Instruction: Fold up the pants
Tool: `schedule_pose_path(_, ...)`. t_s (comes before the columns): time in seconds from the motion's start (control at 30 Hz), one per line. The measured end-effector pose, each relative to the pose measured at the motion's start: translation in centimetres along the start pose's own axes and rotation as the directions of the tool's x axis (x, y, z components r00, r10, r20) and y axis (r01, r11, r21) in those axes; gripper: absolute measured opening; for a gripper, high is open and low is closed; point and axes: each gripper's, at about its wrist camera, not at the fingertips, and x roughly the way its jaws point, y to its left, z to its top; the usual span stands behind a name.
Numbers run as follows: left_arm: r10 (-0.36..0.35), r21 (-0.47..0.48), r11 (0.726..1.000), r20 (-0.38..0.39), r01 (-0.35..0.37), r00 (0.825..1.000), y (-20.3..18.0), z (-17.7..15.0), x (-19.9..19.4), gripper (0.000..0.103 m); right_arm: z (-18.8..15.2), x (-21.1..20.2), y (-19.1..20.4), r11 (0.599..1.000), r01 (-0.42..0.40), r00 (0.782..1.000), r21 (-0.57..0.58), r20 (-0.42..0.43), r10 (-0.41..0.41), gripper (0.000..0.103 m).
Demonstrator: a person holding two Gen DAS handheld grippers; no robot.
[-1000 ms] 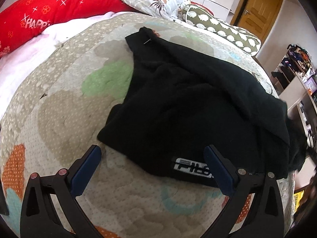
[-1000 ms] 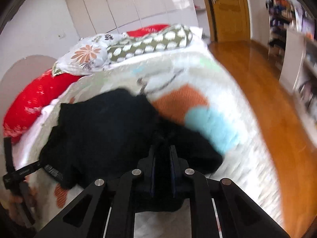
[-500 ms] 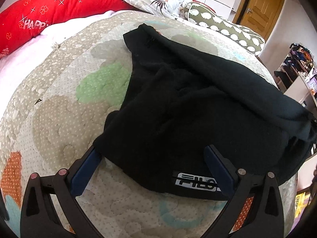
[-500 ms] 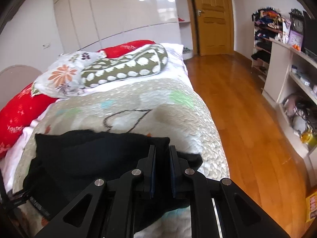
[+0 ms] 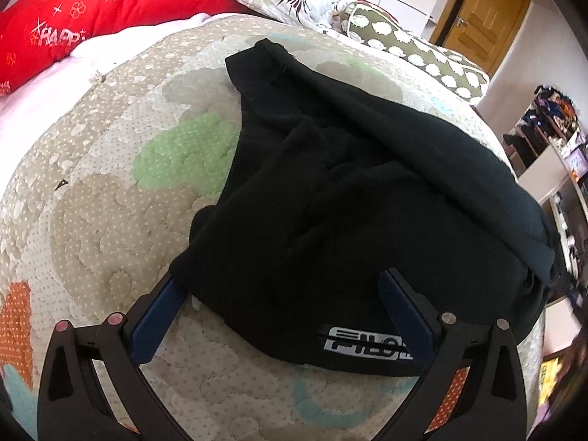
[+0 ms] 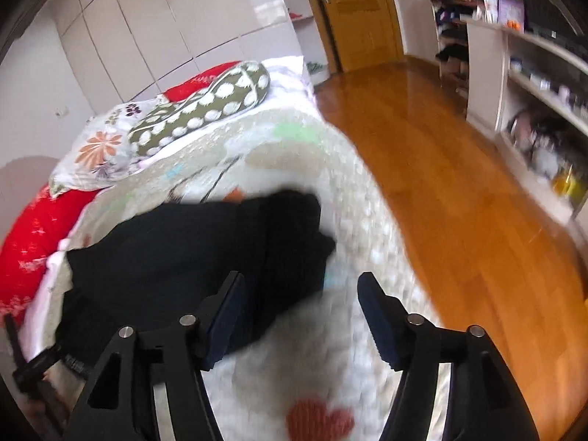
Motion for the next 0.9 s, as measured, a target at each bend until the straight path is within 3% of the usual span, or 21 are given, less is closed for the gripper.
schedule_pose_path(0.13,-0.049,-0.048,0.998,0.006,0.049,0.999,0.4,0.6,0.0,0.103,-2.4,0.8,0.2,0.994,-0.098,0.992,0.039,-0.071,0.100,0.066)
schedule_pose_path(0.2,-0.078,-0.066,0.995,0.021,0.079,0.997,0.6,0.8,-0.3,0.087,-2.9,1.5,0.6,0.991,-0.123,0.989,0.055,-0.080,0.127,0.066)
schedule_pose_path(0.27,-0.063,-0.049,0.997,0.021,0.064,0.998,0.4,1.0,-0.3,0.040,-3.0,2.5,1.0,0.988,-0.141,0.986,0.066,-0.083,0.146,0.068)
schedule_pose_path(0.33,-0.091,-0.046,0.995,0.014,0.092,0.996,0.3,1.1,0.0,0.030,-3.0,3.7,1.5,0.990,-0.131,0.987,0.044,-0.087,0.135,0.068)
schedule_pose_path(0.37,-0.104,-0.051,0.993,0.015,0.104,0.994,0.4,1.1,0.2,0.023,-3.0,4.0,2.0,0.993,-0.114,0.990,0.016,-0.086,0.115,0.063)
schedule_pose_path(0.43,-0.130,-0.057,0.990,0.015,0.131,0.991,0.4,1.1,0.1,0.016,-3.0,3.9,2.7,0.994,-0.106,0.992,-0.027,-0.069,0.104,0.036)
schedule_pose_path(0.47,-0.142,-0.062,0.988,0.016,0.143,0.990,0.5,1.0,-0.1,0.014,-3.1,3.5,2.6,0.990,-0.141,0.988,-0.021,-0.059,0.140,0.005)
schedule_pose_path(0.5,-0.158,-0.068,0.985,0.019,0.159,0.987,0.6,1.0,-0.4,0.013,-3.1,3.1,2.3,0.982,-0.188,0.980,0.009,-0.058,0.188,0.003)
schedule_pose_path(0.67,-0.215,-0.077,0.973,0.058,0.219,0.975,1.5,1.3,-3.5,0.012,-3.6,-0.2,2.7,0.975,-0.221,0.975,0.005,-0.023,0.221,0.003)
schedule_pose_path(0.77,-0.206,-0.038,0.977,0.084,0.210,0.975,2.3,1.3,-6.4,0.012,-4.7,-3.4,3.5,0.959,-0.283,0.959,-0.005,-0.019,0.283,0.002)
schedule_pose_path(0.9,-0.170,-0.010,0.985,0.080,0.171,0.982,5.1,-0.5,-9.6,0.012,-8.1,-6.7,5.6,0.946,-0.313,0.948,-0.082,-0.094,0.305,0.002)
